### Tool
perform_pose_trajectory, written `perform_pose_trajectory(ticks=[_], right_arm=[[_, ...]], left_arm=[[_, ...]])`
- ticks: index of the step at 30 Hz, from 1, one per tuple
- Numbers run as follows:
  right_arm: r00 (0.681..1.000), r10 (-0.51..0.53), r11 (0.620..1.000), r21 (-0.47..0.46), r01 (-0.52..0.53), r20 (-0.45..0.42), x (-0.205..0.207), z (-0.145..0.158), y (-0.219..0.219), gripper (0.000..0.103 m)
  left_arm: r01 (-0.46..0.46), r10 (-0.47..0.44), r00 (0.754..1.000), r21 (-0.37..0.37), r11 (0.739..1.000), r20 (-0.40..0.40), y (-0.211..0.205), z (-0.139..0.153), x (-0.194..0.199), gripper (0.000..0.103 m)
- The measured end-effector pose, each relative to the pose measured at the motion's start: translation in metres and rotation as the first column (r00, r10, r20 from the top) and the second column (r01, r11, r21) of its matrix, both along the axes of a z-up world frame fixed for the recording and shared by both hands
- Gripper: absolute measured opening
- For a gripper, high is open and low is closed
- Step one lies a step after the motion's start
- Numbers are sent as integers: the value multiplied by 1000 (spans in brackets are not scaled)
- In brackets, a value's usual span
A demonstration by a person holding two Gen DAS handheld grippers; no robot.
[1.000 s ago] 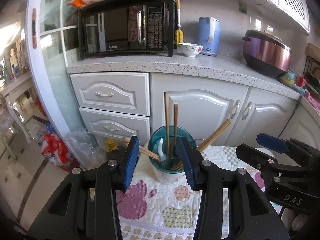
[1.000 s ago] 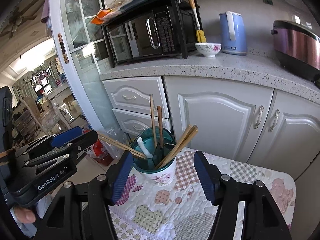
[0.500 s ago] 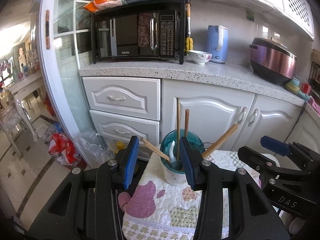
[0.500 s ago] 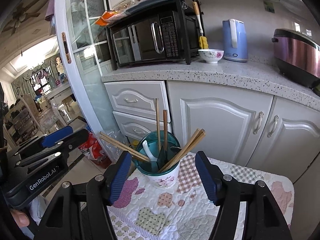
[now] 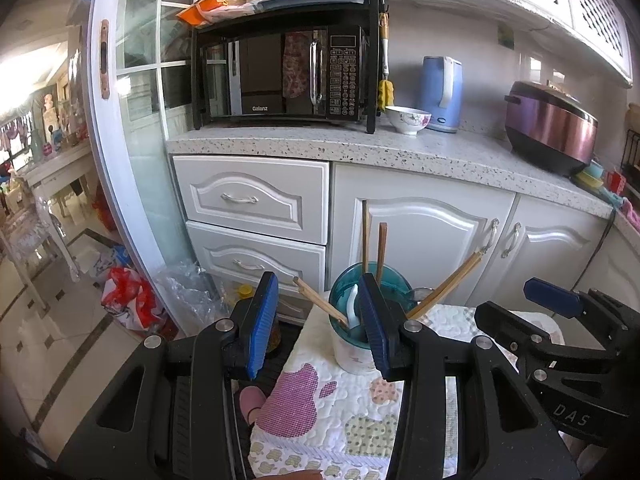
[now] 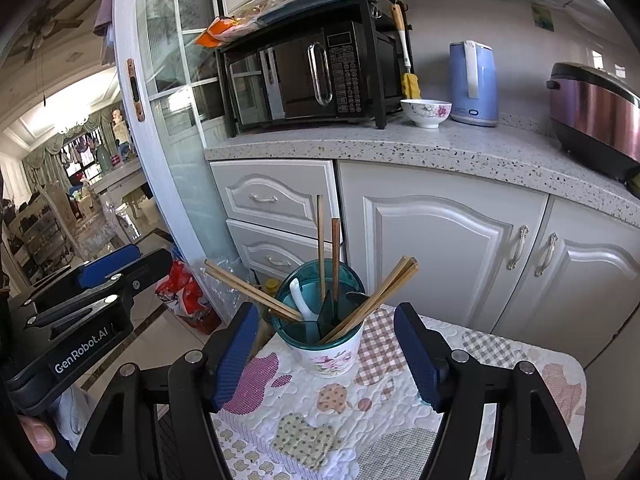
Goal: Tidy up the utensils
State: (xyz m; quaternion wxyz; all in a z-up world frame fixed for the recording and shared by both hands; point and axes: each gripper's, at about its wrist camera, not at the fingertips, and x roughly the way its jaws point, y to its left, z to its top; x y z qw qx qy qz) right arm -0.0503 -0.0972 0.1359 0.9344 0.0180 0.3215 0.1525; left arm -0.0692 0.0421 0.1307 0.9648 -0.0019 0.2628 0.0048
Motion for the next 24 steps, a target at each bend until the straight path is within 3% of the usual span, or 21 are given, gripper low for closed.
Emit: perform_pose_trajectory(ticks=[24], right_arm=[[1000, 6, 1000, -24, -7, -14, 2, -1, 5, 70]], left_arm=[[-6, 6, 1000, 6, 1000, -2, 1, -3, 0, 41]])
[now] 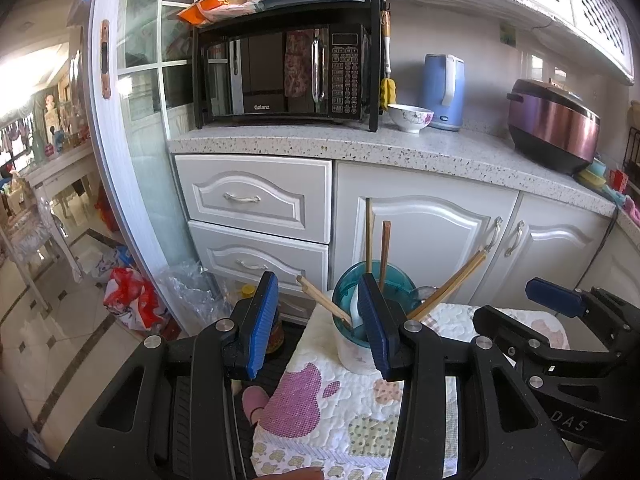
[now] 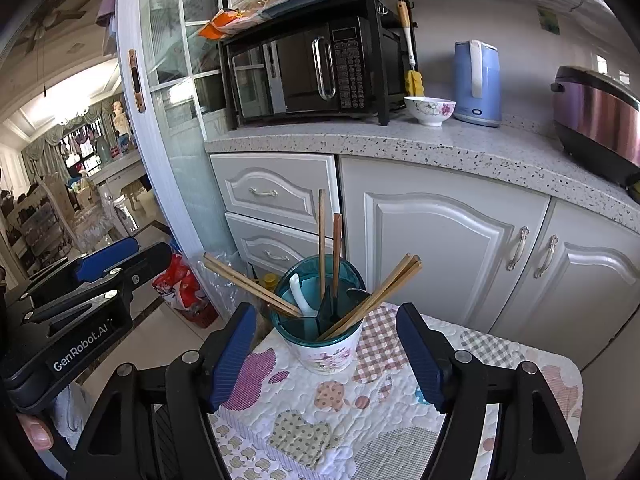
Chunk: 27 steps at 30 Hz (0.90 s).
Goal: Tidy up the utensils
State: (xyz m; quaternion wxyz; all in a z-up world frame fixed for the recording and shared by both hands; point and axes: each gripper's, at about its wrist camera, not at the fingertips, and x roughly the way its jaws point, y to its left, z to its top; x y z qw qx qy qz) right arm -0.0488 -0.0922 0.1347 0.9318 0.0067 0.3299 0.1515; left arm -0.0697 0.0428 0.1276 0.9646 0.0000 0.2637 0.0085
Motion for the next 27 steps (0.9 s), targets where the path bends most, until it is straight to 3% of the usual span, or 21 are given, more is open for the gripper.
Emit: perform_pose_trajectory(ticks=[27], right_arm=[[1000, 14, 1000, -15, -15, -22, 4, -7, 6, 71]], left_arm=[[1, -1, 1000, -3, 1000, -16, 4, -3, 5, 41]])
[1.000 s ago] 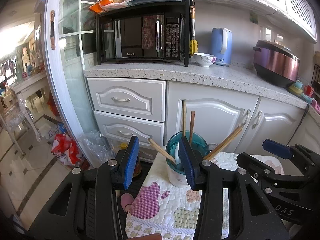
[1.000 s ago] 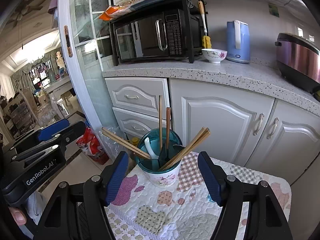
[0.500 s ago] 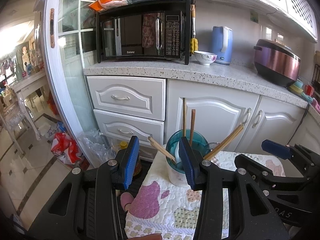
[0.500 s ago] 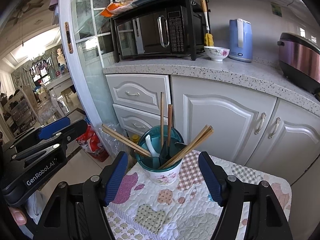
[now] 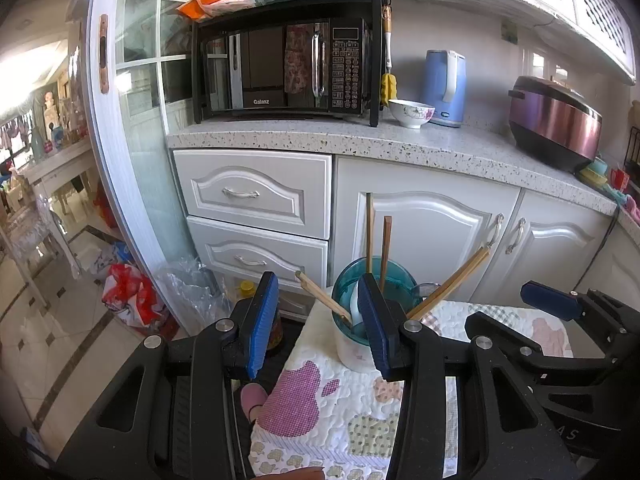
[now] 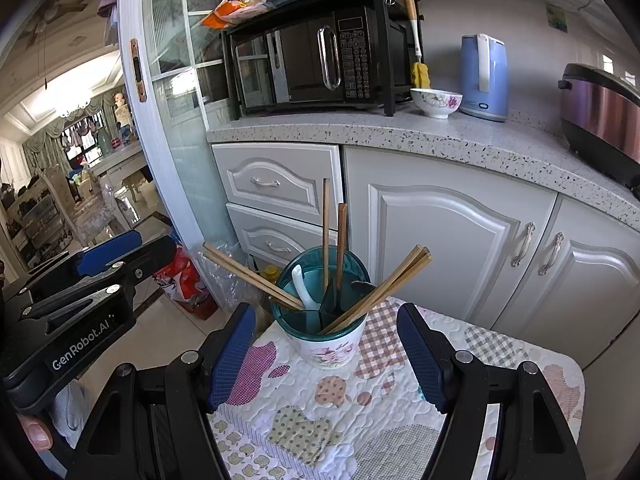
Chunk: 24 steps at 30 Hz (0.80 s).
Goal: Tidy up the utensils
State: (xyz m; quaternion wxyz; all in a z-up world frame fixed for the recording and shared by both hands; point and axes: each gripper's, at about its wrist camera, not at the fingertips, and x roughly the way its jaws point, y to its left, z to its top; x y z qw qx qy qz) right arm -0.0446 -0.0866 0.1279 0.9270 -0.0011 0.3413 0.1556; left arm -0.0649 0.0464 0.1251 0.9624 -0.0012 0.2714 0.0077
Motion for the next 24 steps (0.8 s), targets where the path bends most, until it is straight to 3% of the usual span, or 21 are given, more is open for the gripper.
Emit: perform_pose_trajectory(ticks=[24], right_arm=[[1000, 12, 1000, -6, -12, -21, 3, -7, 3, 71]], left_arm=[[8, -8, 1000, -6, 1000, -20, -2, -8, 3, 41]])
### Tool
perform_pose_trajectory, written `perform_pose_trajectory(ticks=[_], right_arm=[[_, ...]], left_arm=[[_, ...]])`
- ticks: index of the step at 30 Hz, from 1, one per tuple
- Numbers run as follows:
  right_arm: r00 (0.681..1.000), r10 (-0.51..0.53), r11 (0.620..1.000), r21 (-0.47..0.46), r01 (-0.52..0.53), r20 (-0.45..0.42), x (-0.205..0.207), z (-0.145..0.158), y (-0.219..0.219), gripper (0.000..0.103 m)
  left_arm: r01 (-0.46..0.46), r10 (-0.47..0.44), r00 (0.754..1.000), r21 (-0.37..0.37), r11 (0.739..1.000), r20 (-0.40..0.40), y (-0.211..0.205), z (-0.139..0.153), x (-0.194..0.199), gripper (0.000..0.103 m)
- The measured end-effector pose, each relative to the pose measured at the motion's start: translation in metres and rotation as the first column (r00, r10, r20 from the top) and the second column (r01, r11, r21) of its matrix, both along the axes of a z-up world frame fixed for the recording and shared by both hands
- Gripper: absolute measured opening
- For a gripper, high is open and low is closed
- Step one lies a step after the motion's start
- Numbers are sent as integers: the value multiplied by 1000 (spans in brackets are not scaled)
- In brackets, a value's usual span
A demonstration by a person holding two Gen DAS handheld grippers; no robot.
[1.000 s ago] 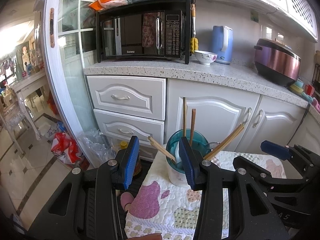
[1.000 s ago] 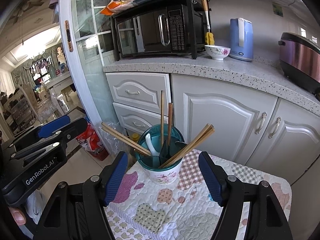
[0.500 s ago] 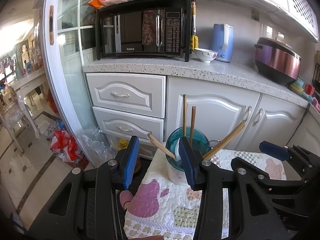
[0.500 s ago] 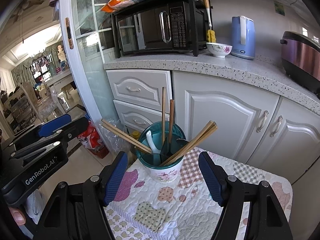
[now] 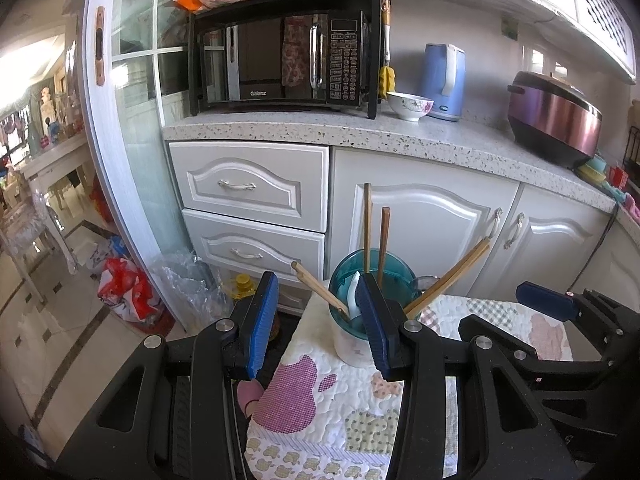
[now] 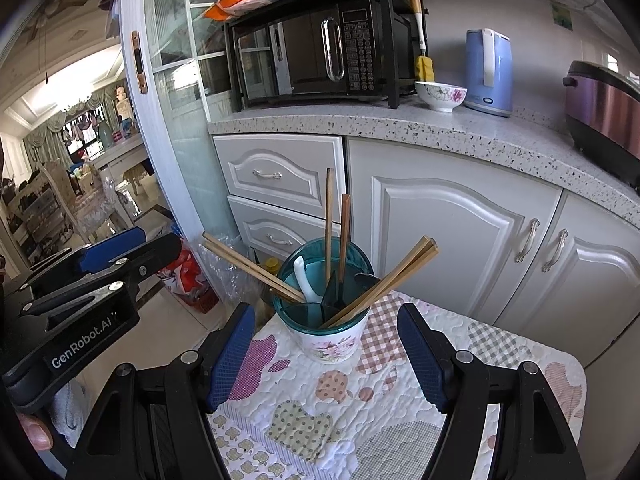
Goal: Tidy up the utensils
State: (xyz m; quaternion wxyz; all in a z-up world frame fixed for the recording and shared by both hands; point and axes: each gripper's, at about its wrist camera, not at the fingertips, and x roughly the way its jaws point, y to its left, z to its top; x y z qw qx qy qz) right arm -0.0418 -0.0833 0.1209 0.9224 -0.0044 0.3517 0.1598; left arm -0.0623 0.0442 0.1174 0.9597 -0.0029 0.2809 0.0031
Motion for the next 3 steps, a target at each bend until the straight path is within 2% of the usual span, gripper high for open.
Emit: perform_pose_trajectory(ticks=[3], right_arm=[[1000, -1, 1000, 3, 1, -3, 0, -2, -2, 71]], left_arm=[[5, -5, 1000, 8, 1000, -5, -3, -2, 0, 41]])
